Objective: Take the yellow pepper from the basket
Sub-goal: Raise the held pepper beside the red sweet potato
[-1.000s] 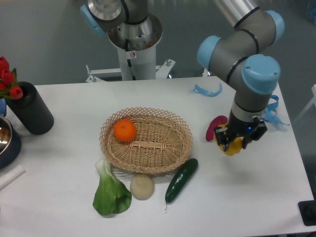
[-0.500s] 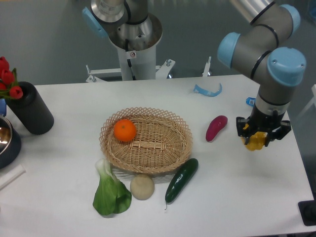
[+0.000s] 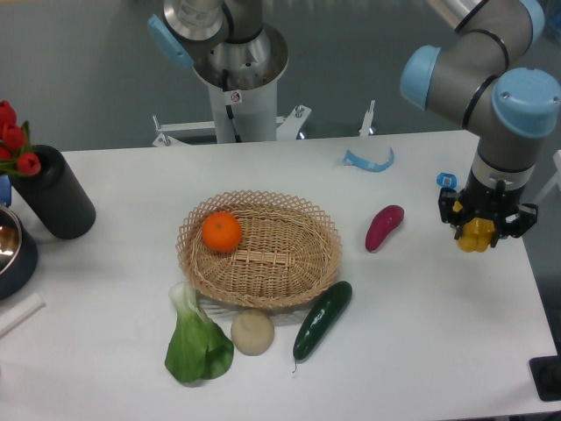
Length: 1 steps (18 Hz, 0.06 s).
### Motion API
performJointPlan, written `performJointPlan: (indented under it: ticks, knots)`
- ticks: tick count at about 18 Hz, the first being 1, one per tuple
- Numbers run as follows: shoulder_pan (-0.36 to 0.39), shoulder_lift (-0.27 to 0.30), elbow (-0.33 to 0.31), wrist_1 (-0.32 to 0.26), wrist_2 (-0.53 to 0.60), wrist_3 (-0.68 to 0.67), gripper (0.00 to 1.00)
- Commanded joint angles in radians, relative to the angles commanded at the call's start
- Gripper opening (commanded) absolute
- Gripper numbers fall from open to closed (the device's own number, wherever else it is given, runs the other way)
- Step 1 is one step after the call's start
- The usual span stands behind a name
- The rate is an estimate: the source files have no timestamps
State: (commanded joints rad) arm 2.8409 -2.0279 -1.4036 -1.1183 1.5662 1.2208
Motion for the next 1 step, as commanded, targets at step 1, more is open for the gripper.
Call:
performJointPlan:
  ticks: [1]
  knots:
    - [0.008, 0.0, -0.002, -0.002, 0.0, 0.018, 0.3]
